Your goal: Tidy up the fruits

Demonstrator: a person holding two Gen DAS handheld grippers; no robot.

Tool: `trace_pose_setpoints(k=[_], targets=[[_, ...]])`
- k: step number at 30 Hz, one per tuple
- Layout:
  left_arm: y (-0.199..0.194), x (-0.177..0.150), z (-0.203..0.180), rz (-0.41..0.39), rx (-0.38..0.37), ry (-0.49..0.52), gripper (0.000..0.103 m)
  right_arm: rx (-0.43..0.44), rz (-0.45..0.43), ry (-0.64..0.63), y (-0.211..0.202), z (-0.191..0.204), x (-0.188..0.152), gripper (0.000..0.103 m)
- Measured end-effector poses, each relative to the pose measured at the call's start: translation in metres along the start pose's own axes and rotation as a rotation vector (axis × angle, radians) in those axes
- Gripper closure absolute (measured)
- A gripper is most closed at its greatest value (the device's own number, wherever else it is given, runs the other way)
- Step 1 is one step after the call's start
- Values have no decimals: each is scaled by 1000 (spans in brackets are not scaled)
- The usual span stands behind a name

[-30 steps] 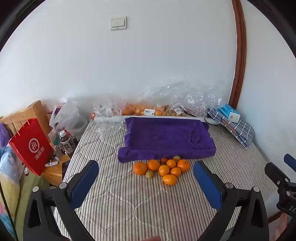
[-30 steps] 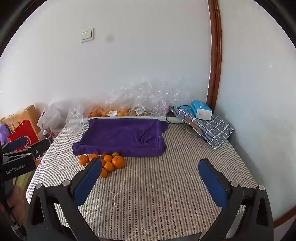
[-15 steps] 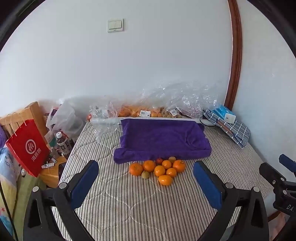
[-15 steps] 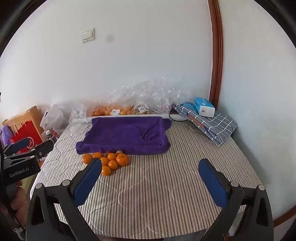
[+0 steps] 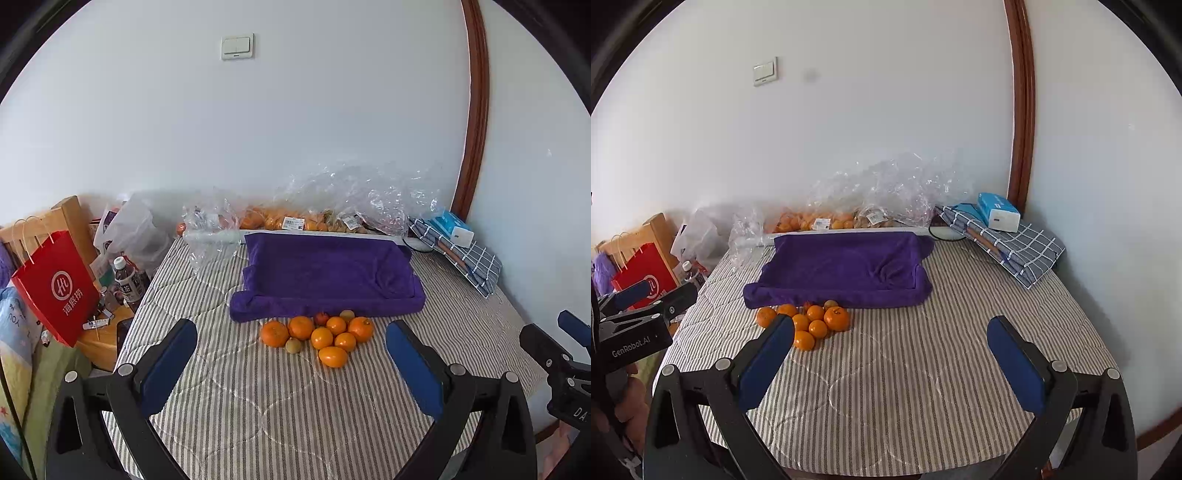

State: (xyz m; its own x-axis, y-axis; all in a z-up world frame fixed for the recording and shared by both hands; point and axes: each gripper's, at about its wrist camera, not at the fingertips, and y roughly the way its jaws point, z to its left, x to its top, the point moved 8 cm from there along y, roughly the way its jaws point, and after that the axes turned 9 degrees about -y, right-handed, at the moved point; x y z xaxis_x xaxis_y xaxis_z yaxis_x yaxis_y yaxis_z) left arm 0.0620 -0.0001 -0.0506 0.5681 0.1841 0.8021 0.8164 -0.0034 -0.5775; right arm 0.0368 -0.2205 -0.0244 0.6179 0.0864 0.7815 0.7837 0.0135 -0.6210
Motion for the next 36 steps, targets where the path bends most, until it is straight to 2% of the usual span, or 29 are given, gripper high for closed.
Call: trace_pose_setpoints(k=[36], targets=[[-6, 2, 2, -4, -11, -7, 0, 20, -15, -7, -4, 9, -3, 1]])
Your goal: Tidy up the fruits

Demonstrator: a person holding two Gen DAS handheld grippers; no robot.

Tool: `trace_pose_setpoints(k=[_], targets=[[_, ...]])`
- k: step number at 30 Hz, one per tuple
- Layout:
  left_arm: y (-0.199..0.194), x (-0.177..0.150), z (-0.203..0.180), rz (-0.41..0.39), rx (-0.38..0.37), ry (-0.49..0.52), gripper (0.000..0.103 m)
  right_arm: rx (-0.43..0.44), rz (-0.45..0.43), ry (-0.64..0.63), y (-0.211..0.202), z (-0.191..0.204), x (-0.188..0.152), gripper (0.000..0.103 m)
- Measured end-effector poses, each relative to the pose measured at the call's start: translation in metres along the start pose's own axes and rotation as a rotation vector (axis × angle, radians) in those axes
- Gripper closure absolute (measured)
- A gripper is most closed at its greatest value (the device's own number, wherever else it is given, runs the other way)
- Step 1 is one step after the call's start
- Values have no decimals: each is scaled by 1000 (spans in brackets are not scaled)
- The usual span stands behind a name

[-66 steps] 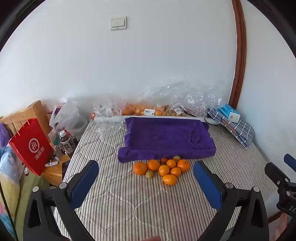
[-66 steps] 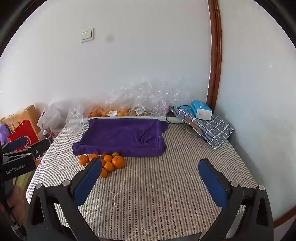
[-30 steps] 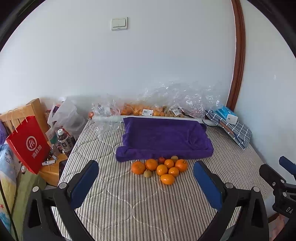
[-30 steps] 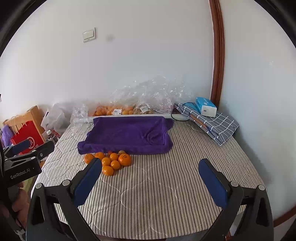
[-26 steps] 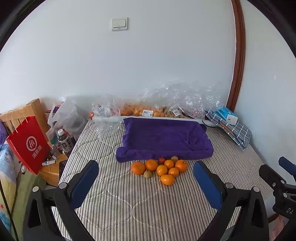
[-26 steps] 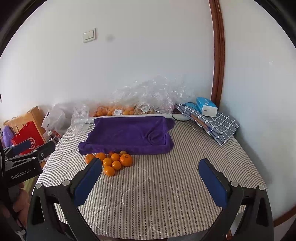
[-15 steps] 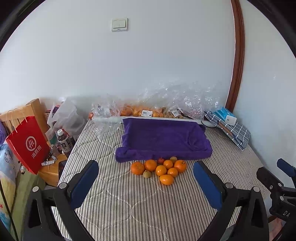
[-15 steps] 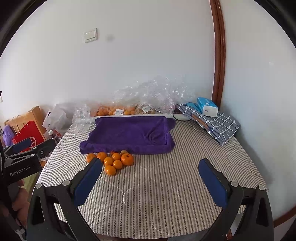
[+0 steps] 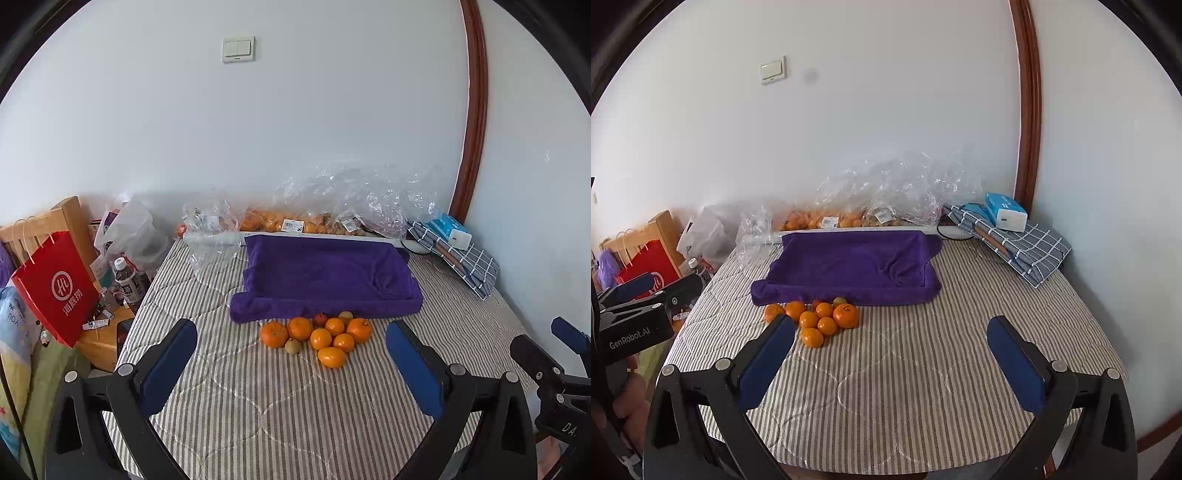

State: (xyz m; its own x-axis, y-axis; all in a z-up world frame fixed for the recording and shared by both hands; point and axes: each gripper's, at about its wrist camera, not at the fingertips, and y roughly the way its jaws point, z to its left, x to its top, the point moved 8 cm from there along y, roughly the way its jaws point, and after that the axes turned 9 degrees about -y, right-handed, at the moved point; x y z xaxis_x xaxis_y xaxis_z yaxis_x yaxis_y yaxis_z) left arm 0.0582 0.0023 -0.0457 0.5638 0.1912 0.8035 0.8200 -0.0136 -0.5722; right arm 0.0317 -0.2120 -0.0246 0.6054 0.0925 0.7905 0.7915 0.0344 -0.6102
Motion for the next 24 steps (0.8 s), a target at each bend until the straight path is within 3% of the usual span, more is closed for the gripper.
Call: trace_pose_setpoints(k=[24], targets=[[-1, -4, -4, -1, -2, 4, 0, 2, -11, 18, -3, -3, 0, 1]])
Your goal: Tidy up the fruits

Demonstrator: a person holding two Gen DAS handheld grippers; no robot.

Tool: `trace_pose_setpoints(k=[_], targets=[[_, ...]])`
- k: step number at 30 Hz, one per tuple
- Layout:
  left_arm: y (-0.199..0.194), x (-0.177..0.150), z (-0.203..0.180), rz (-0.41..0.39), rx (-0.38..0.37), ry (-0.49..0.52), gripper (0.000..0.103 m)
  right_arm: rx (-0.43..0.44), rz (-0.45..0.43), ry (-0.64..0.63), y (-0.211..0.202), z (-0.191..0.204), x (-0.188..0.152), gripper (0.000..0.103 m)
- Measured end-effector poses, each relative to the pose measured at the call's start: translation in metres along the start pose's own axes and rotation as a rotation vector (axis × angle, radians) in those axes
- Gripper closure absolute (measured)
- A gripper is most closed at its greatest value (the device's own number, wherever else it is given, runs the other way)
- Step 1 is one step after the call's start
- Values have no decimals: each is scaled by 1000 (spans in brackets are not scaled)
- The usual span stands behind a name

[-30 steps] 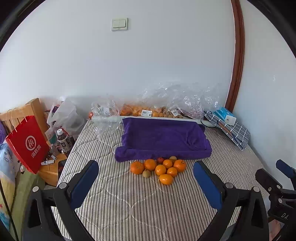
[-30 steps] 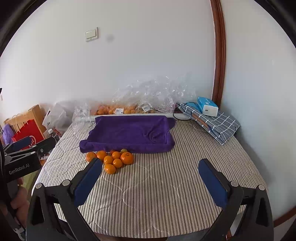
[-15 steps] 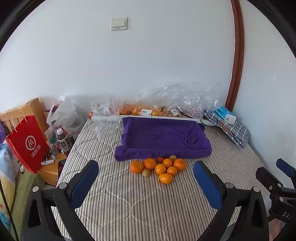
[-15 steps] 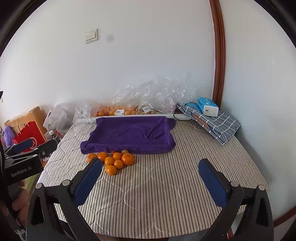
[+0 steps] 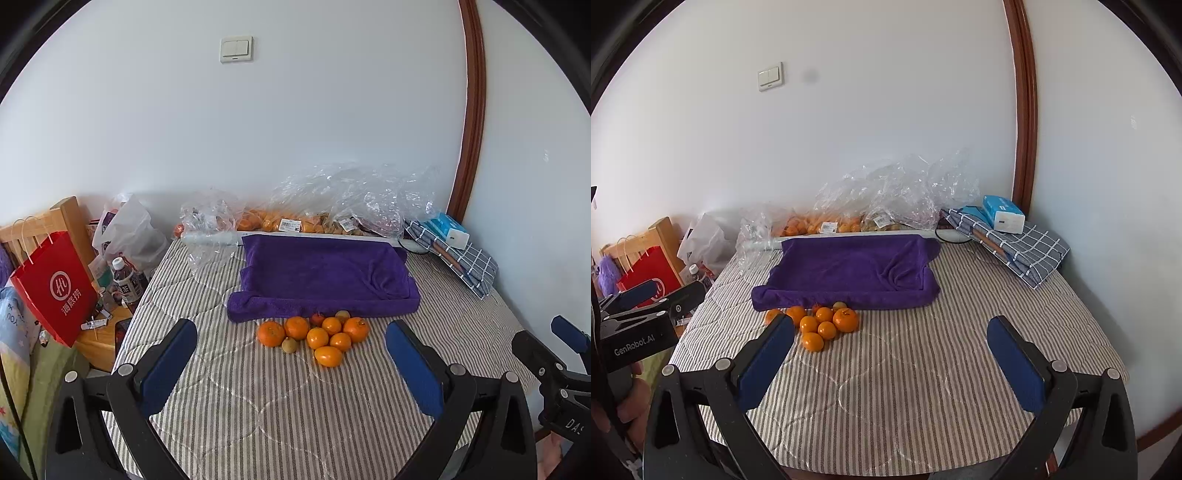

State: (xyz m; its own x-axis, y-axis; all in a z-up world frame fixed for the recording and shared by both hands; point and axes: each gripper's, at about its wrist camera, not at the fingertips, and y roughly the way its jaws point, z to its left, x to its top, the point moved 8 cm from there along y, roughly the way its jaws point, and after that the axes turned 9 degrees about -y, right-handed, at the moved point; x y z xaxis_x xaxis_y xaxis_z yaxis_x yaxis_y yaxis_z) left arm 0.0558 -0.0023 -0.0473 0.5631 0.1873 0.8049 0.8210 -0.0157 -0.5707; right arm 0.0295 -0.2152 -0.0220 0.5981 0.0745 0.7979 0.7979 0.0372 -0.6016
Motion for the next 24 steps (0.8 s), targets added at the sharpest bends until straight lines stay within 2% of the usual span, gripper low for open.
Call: trace_pose_setpoints(k=[16, 22, 24], targets=[[2, -1, -3, 3, 1, 2, 0, 3, -12, -5, 5, 2, 1, 1], [18, 4, -1, 12, 10, 1, 0, -21, -25, -18, 16, 0, 6, 1], [26, 4, 0, 17, 6, 3, 0, -4, -17, -17, 25, 0, 7, 1]])
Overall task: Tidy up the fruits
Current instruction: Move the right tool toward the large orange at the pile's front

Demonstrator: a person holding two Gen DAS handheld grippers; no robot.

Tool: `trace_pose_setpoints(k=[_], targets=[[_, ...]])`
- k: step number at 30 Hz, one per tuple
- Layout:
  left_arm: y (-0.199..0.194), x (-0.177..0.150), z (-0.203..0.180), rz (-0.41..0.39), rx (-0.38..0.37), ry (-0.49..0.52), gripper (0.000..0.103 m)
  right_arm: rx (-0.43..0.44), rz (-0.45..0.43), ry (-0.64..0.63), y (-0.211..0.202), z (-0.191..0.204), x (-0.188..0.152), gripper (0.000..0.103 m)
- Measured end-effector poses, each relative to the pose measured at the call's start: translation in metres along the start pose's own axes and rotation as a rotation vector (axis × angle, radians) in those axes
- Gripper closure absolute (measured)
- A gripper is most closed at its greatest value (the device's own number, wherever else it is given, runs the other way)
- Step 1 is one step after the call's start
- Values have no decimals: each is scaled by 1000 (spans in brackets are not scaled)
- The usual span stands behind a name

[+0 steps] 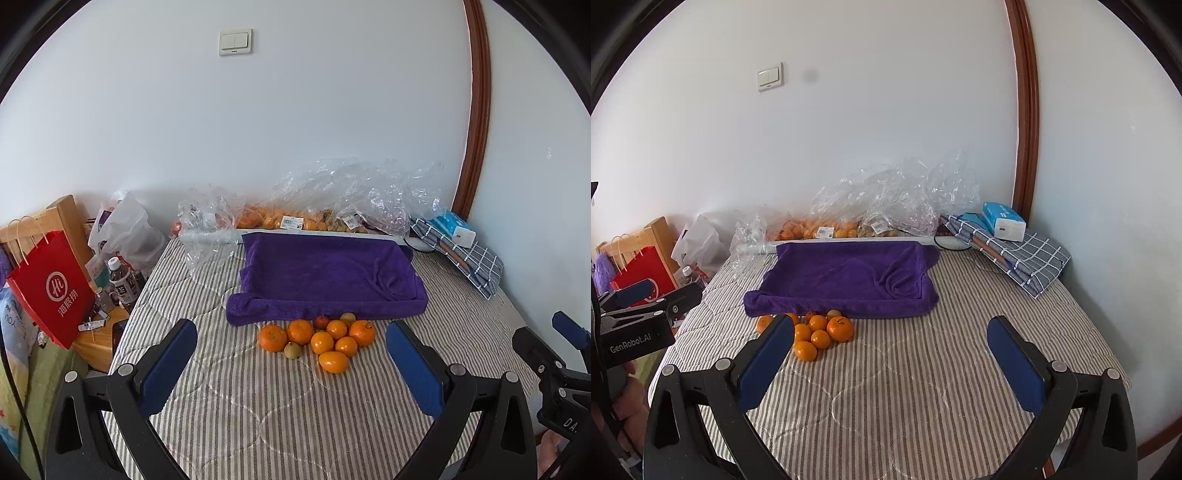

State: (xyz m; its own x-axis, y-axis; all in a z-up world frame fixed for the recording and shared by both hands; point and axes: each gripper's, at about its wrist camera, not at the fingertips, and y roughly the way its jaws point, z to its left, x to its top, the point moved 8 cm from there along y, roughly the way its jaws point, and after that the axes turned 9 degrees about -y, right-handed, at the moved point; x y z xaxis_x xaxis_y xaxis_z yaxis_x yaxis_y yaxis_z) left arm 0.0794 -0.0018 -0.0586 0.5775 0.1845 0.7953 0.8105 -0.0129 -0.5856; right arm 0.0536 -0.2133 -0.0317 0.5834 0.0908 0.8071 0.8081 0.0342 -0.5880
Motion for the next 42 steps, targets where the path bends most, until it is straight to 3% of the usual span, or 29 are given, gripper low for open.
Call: trace_pose_setpoints(k=[6, 17, 22, 27, 32, 35, 42], targets=[[36, -9, 9, 45, 21, -5, 0, -12, 42, -2, 38, -2, -7, 1], [111, -41, 48, 155, 88, -23, 1, 55, 169, -23, 123, 20, -40, 4], [132, -52, 69, 203, 115, 1, 1, 112, 232, 11, 156, 32, -56, 14], [154, -57, 93, 238, 132, -4, 1, 122, 224, 15, 175, 42, -56, 18], [168, -60, 110, 243, 116, -17, 2, 130, 243, -2, 192, 51, -56, 26], [174, -63, 116, 249, 89, -36, 8, 140, 256, -24, 200, 58, -58, 33], [185, -71, 112, 268, 18, -45, 12, 140, 240, -65, 210, 70, -54, 36]])
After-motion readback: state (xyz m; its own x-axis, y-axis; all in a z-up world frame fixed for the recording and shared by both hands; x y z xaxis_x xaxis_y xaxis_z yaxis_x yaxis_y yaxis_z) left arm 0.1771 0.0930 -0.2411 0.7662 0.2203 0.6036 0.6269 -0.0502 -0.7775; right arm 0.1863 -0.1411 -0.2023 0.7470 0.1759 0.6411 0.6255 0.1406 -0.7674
